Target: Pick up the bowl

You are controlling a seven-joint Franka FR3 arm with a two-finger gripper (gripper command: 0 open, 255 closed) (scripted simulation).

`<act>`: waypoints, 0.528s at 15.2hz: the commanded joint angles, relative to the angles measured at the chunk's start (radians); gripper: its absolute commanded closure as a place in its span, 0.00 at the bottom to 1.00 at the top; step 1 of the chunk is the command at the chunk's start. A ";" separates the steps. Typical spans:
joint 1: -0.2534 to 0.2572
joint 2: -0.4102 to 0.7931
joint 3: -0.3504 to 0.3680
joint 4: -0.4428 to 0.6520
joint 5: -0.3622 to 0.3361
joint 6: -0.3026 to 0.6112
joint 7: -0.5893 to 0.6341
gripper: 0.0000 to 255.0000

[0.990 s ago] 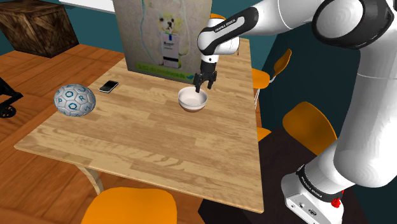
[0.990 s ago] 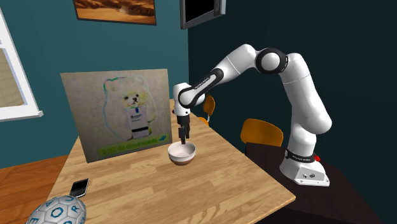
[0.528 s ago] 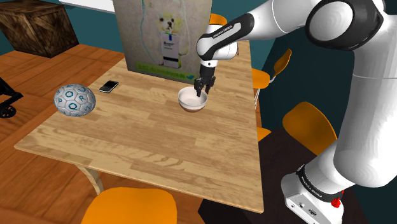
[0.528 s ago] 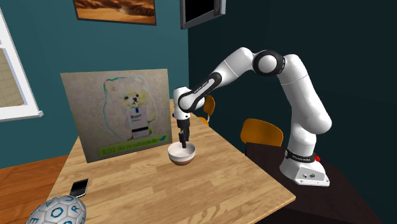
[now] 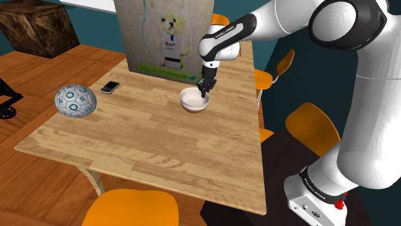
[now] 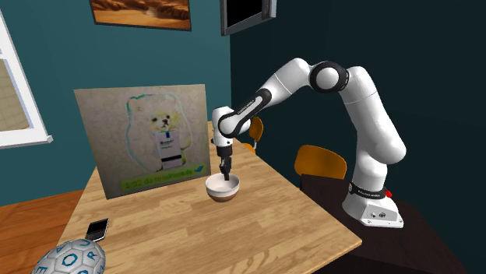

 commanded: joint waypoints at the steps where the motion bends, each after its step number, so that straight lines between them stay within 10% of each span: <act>1: 0.000 -0.001 0.000 -0.001 0.000 0.000 0.000 1.00; 8: 0.000 -0.058 -0.003 0.013 -0.006 -0.070 0.012 1.00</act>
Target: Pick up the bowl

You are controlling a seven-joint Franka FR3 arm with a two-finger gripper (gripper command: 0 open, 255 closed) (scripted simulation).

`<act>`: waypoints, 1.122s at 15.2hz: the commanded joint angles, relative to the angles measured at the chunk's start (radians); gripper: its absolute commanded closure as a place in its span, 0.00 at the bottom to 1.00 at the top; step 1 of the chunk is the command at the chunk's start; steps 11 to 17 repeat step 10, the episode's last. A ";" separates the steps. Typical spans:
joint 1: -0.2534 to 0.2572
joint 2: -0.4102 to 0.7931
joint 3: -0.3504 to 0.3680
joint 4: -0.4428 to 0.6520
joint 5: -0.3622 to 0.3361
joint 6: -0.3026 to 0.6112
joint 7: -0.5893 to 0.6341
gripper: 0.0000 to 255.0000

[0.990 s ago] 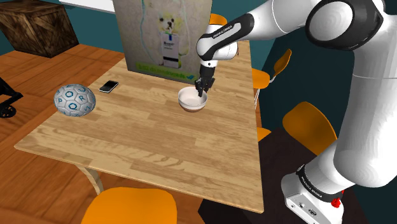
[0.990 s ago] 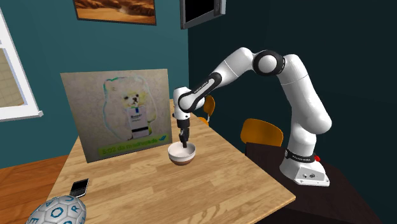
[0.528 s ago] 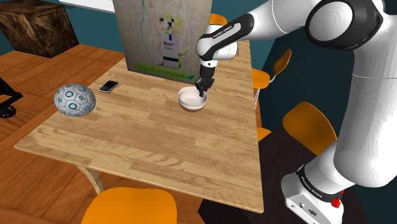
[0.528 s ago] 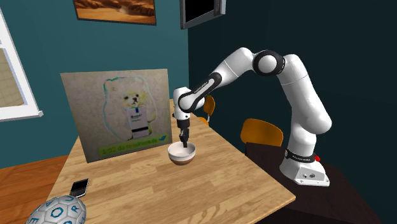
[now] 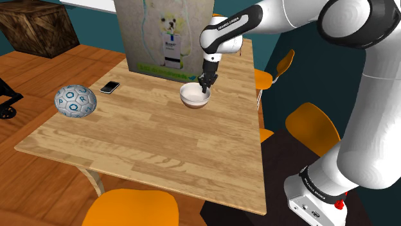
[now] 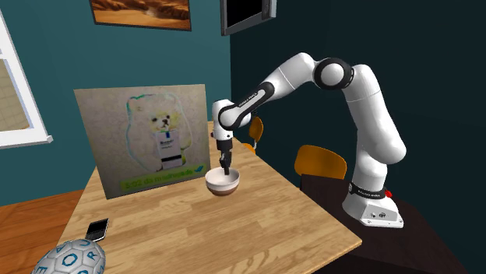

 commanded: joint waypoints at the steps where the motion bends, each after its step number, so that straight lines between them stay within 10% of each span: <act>1: 0.000 -0.011 -0.001 0.011 -0.002 -0.021 0.004 1.00; 17: 0.000 -0.060 -0.003 0.038 -0.008 -0.097 0.016 1.00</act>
